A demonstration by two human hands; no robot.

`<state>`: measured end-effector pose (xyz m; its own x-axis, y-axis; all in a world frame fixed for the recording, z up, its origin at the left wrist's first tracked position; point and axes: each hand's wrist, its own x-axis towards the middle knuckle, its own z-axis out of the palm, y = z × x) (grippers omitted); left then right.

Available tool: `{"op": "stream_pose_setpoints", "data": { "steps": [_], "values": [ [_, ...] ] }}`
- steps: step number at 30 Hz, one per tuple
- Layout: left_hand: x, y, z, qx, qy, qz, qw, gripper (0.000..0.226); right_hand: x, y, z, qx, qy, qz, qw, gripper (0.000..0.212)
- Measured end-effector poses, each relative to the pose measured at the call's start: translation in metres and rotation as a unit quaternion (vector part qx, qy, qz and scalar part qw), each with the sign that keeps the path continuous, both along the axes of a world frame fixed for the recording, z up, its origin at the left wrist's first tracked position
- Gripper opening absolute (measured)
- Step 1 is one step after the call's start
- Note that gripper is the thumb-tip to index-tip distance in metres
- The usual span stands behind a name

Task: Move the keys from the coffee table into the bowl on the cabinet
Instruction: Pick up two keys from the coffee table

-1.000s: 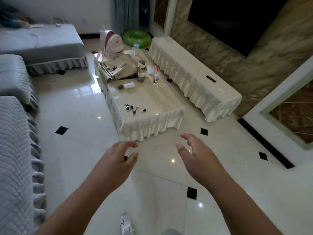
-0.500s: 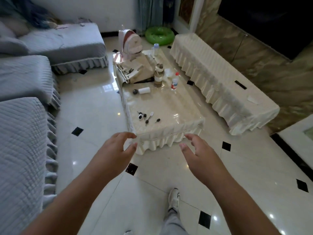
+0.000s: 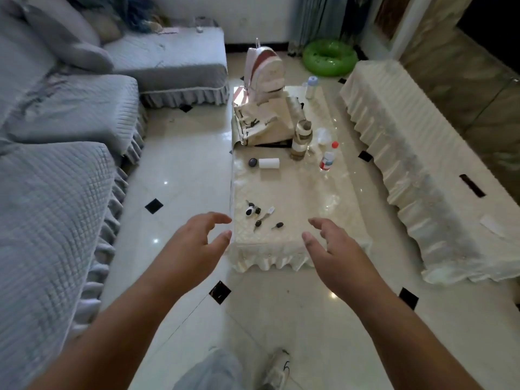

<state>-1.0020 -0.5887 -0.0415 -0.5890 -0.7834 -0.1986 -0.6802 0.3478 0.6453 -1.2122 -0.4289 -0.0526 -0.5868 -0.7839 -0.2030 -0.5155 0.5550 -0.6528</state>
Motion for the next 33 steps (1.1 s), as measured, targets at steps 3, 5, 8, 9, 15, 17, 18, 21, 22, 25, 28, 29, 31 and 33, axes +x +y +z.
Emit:
{"op": "stream_pose_setpoints", "data": {
  "steps": [3, 5, 8, 9, 15, 17, 18, 21, 22, 25, 28, 29, 31, 33],
  "values": [
    [-0.021, -0.014, -0.011, 0.005, -0.002, 0.008, 1.0, 0.035, -0.023, -0.017, -0.003, -0.004, 0.001, 0.013, 1.0, 0.042],
    [-0.036, -0.03, -0.02, 0.011, 0.008, 0.01, 1.0, 0.032, -0.04, -0.034, -0.007, -0.007, 0.004, 0.014, 1.0, 0.042],
    [-0.056, -0.055, -0.035, 0.03, 0.016, 0.008, 0.999, 0.028, -0.058, -0.059, -0.016, 0.002, 0.004, 0.019, 1.0, 0.043],
    [-0.062, -0.065, -0.041, 0.033, 0.013, 0.009, 0.999, 0.029, -0.063, -0.069, -0.02, 0.009, 0.007, 0.02, 1.0, 0.043],
    [-0.106, -0.13, -0.079, 0.057, 0.004, 0.003, 0.998, 0.03, -0.098, -0.131, -0.048, 0.038, 0.012, 0.007, 0.999, 0.044],
    [-0.122, -0.151, -0.09, 0.062, -0.008, -0.011, 0.998, 0.031, -0.11, -0.154, -0.061, 0.044, 0.01, -0.001, 0.999, 0.044],
    [-0.129, -0.162, -0.096, 0.064, -0.013, -0.017, 0.998, 0.031, -0.115, -0.165, -0.069, 0.048, 0.007, -0.004, 0.999, 0.044],
    [-0.144, -0.188, -0.112, 0.075, -0.031, -0.028, 0.996, 0.03, -0.122, -0.189, -0.093, 0.065, -0.007, 0.002, 0.998, 0.044],
    [-0.148, -0.196, -0.117, 0.08, -0.037, -0.028, 0.996, 0.03, -0.125, -0.196, -0.1, 0.071, -0.012, 0.006, 0.997, 0.044],
    [-0.165, -0.22, -0.132, 0.088, -0.05, -0.018, 0.995, 0.031, -0.139, -0.216, -0.121, 0.084, -0.022, 0.016, 0.996, 0.044],
    [-0.184, -0.237, -0.157, 0.089, -0.061, -0.008, 0.994, 0.033, -0.158, -0.237, -0.149, 0.093, -0.032, 0.028, 0.995, 0.043],
    [-0.189, -0.239, -0.165, 0.092, -0.067, -0.003, 0.993, 0.033, -0.164, -0.243, -0.159, 0.095, -0.038, 0.032, 0.994, 0.043],
    [-0.2, -0.245, -0.184, 0.095, -0.074, 0.012, 0.993, 0.033, -0.179, -0.257, -0.18, 0.097, -0.04, 0.045, 0.993, 0.043],
    [-0.213, -0.252, -0.206, 0.098, -0.078, 0.03, 0.992, 0.034, -0.194, -0.272, -0.203, 0.103, -0.036, 0.061, 0.992, 0.043]
  ]
}}
